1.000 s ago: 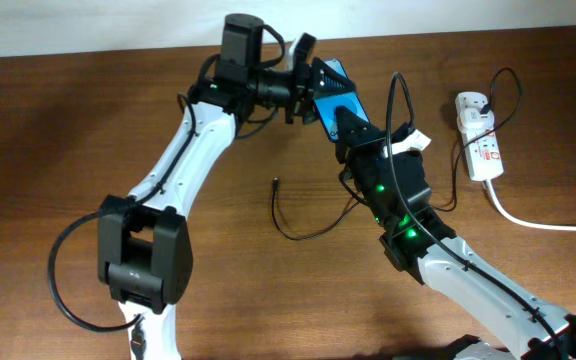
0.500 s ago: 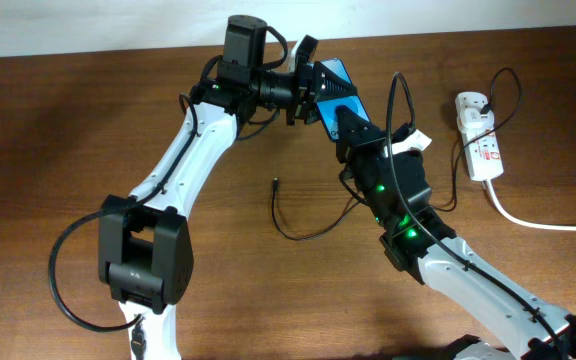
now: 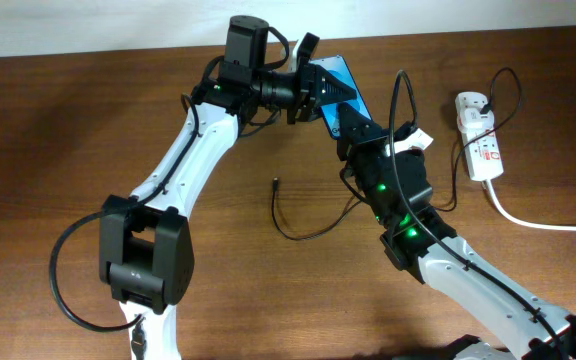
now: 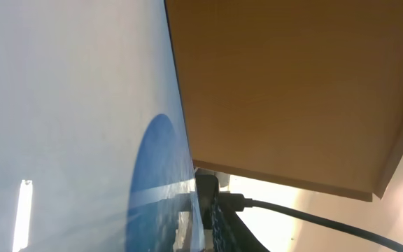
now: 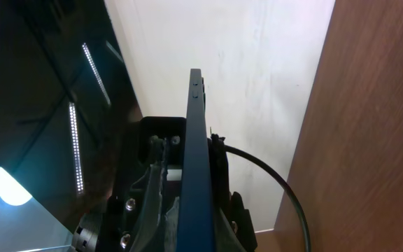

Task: Plug charger to phone and switch on socket
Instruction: 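Move the left gripper to the phone's top end and close on it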

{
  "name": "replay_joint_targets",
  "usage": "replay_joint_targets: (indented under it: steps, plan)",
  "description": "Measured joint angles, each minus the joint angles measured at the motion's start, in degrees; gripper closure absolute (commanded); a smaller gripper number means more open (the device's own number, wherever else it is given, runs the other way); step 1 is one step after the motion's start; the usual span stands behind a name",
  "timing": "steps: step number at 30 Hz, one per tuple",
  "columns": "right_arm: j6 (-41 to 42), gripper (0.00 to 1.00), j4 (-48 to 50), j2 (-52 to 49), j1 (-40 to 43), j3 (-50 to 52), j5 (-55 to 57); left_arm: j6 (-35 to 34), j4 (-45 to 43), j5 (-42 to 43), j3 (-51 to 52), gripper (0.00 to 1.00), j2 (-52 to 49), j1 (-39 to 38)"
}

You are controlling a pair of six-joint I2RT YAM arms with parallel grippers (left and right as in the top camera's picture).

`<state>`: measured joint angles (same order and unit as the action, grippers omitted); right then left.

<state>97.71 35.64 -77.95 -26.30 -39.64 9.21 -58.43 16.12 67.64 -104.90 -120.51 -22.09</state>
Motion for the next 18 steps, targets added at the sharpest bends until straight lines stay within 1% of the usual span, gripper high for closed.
replay_joint_targets:
  steps: [6,10,12,14,18]
  plan:
    - [0.07,0.96,0.02,0.0,0.0,0.0,0.04,0.57,0.04,-0.2,0.0,0.92,-0.02,-0.04]
    - [0.04,0.96,0.04,0.0,0.0,0.0,0.17,1.2,0.02,-0.26,0.0,0.95,-0.02,-0.04]
    - [0.07,0.96,0.07,0.0,0.0,0.0,0.22,1.57,0.02,-0.39,0.0,0.98,-0.04,-0.09]
    - [0.04,0.96,0.13,0.0,0.0,0.0,0.22,1.66,0.04,-0.44,0.0,0.99,-0.04,-0.09]
    - [0.09,0.96,0.17,0.0,0.0,0.0,0.35,1.7,0.02,-1.05,0.0,0.96,-0.04,-0.11]
